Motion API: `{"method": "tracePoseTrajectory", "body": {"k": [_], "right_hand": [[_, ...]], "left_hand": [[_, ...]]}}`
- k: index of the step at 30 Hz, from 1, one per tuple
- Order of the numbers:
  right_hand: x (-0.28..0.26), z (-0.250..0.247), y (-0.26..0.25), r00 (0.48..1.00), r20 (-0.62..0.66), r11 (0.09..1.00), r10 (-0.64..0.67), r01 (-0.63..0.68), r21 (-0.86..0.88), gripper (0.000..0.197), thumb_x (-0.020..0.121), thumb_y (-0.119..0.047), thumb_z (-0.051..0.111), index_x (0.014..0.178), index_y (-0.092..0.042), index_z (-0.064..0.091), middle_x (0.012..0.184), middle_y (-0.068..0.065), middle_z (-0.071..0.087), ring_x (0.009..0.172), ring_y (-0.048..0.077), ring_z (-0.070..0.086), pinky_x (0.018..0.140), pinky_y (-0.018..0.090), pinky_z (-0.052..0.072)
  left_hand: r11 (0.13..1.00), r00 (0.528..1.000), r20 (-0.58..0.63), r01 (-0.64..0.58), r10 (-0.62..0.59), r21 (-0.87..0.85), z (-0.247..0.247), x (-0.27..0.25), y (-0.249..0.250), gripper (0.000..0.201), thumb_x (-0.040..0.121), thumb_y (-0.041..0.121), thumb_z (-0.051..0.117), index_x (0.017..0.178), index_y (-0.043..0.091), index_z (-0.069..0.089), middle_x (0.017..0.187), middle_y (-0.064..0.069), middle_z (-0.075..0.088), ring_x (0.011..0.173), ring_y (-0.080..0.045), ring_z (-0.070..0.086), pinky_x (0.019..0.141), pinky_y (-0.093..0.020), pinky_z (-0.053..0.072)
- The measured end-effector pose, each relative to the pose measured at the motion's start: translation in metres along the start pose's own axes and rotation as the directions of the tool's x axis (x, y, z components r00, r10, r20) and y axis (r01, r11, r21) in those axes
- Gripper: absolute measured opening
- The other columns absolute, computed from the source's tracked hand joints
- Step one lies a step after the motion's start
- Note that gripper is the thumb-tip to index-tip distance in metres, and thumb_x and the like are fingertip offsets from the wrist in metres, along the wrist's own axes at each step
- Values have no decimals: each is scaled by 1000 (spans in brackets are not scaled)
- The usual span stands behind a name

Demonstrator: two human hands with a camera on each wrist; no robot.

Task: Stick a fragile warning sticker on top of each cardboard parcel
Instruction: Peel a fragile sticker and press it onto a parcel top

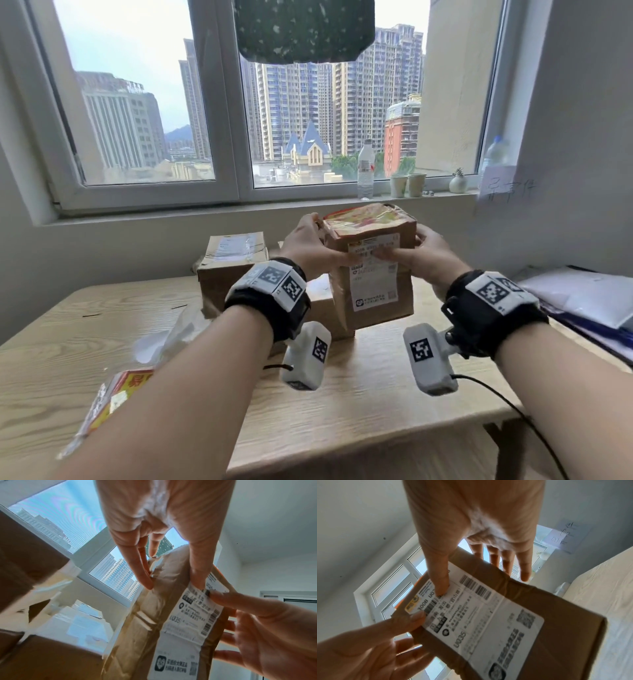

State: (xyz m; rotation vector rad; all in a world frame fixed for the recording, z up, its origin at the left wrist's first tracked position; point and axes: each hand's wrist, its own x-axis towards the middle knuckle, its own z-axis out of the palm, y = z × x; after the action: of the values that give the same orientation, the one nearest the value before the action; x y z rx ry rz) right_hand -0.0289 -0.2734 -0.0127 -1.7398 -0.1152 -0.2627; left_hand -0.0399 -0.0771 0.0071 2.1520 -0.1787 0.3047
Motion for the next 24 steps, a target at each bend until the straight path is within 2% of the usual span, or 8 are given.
{"method": "tracePoseTrajectory", "body": {"k": [3,6,10,14,16,18,20,24], "right_hand": [[16,-15,2,997,-81,1000,-8,9,12,76,69,-13,85,134,-16,46,112,1,65,95,13,64,74,30,52],[43,-22,14,987,-157,999,11,-18,-39,70,73,-5,79,132,-15,43,118,4,62,102,20,61,87,39,54],[87,-23,40,977,-208,993,41,-62,-97,54,76,-2,73,119,-18,45,115,6,62,97,18,59,88,37,53],[128,-17,62,975,-205,974,86,-126,-190,56,80,-6,67,130,-13,44,110,4,59,98,19,55,85,32,48],[146,-10,75,976,-189,970,104,-142,-197,56,82,-5,66,132,-11,42,108,3,59,99,19,56,91,34,49],[164,-2,86,978,-171,965,120,-155,-211,56,81,-6,65,132,-10,43,115,7,63,103,22,59,96,39,50],[180,3,97,976,-161,956,144,-179,-232,53,82,-9,65,130,-10,44,119,9,63,106,24,60,95,41,51],[200,9,113,973,-155,945,171,-206,-253,53,84,-10,64,132,-9,44,120,9,61,99,19,56,89,32,48]], "left_hand": [[997,998,58,12,-7,-82,15,24,11,90,59,24,89,133,13,40,111,-6,62,99,-22,62,79,-40,59],[994,997,72,18,-10,-110,30,52,10,86,58,22,89,131,12,46,113,-6,64,101,-21,63,84,-40,57],[994,992,122,37,-25,-101,51,96,0,59,61,15,87,116,11,66,103,0,71,97,-18,68,85,-37,57],[990,986,141,107,-94,-94,74,141,-20,56,60,10,86,113,11,67,104,0,72,96,-17,67,90,-37,55],[983,977,161,156,-139,-96,81,162,-32,52,60,6,83,109,12,67,102,-1,72,96,-18,68,89,-38,56],[978,972,161,187,-171,-90,86,182,-43,47,59,3,81,105,11,69,98,-1,74,93,-18,70,87,-39,57],[973,968,156,214,-199,-89,91,198,-52,42,61,0,79,101,10,70,96,-4,74,92,-19,70,85,-39,58],[967,955,182,247,-233,-63,104,215,-66,37,65,-6,75,101,4,71,100,-9,73,94,-22,70,86,-39,57]]}}
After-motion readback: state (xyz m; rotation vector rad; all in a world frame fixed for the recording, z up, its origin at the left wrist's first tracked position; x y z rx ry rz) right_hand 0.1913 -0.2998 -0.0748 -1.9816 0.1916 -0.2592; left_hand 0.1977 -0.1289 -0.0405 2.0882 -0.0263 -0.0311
